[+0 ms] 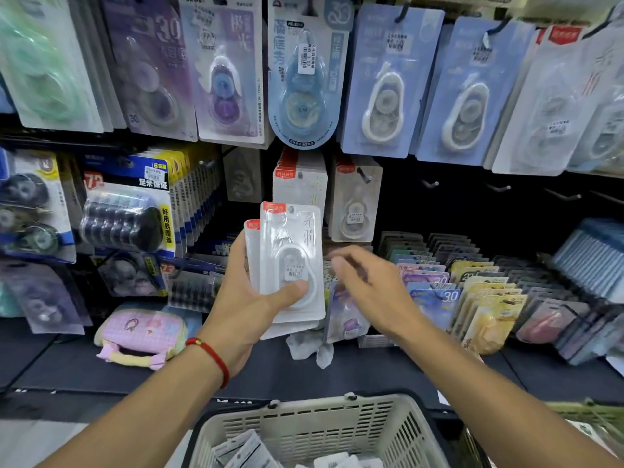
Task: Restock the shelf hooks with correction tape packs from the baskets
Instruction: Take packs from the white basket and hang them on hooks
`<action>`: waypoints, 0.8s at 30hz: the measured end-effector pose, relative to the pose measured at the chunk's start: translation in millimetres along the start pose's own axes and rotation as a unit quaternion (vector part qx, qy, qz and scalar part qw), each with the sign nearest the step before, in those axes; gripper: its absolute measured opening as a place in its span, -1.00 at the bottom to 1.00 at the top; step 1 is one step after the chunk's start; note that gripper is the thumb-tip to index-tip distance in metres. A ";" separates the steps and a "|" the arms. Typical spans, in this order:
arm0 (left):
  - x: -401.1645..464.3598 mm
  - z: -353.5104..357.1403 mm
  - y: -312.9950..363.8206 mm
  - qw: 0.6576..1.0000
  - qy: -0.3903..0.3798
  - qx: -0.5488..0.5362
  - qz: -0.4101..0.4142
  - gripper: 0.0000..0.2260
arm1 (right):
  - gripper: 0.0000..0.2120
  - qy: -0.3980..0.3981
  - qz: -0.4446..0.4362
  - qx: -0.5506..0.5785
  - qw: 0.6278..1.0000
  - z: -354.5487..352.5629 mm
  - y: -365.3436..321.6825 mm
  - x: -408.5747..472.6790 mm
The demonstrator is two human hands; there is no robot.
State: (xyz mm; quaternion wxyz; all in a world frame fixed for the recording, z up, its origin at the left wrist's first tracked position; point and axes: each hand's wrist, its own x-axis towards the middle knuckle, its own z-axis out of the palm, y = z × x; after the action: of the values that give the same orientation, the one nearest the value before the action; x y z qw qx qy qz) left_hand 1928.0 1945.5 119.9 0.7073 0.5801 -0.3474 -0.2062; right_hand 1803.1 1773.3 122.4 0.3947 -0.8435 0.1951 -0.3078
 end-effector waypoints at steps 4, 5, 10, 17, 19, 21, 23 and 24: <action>-1.0 4.3 -0.2 0.999 -0.008 0.025 0.018 -0.16 | -0.67 -0.054 0.040 0.094 0.993 6.7 -9.9 -24.4; -1.3 4.8 0.8 0.999 -0.007 0.030 0.023 -0.17 | -0.71 -0.050 0.041 0.106 0.992 6.8 -9.8 -25.6; -2.5 6.7 3.8 0.999 -0.006 0.027 0.026 -0.27 | -0.66 -0.026 0.053 0.142 0.988 -0.2 -10.9 -23.8; 2.4 -5.6 -4.4 0.999 0.038 0.022 -0.027 -0.23 | -0.83 0.147 0.066 0.188 0.969 -16.8 -2.9 -14.2; 2.5 -7.0 -3.4 0.998 0.044 0.021 -0.034 -0.23 | -0.84 0.152 0.071 0.191 0.967 -20.7 -1.9 -12.0; 2.6 -6.8 -1.5 0.998 0.049 0.018 -0.040 -0.23 | -0.81 0.150 0.073 0.192 0.967 -22.7 -2.5 -11.1; 3.0 -6.2 -0.8 0.998 0.050 0.017 -0.040 -0.23 | -0.78 0.150 0.075 0.198 0.966 -23.7 -4.8 -10.9; 3.1 -6.0 -0.7 0.998 0.049 0.018 -0.038 -0.23 | -0.77 0.151 0.076 0.204 0.964 -23.9 -6.3 -10.7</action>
State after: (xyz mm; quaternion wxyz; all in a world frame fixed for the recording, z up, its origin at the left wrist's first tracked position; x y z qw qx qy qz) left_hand 1934.6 1947.2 119.5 0.7045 0.6150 -0.2935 -0.1981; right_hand 1779.7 1770.2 135.3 0.5463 -0.6714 0.2497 -0.4342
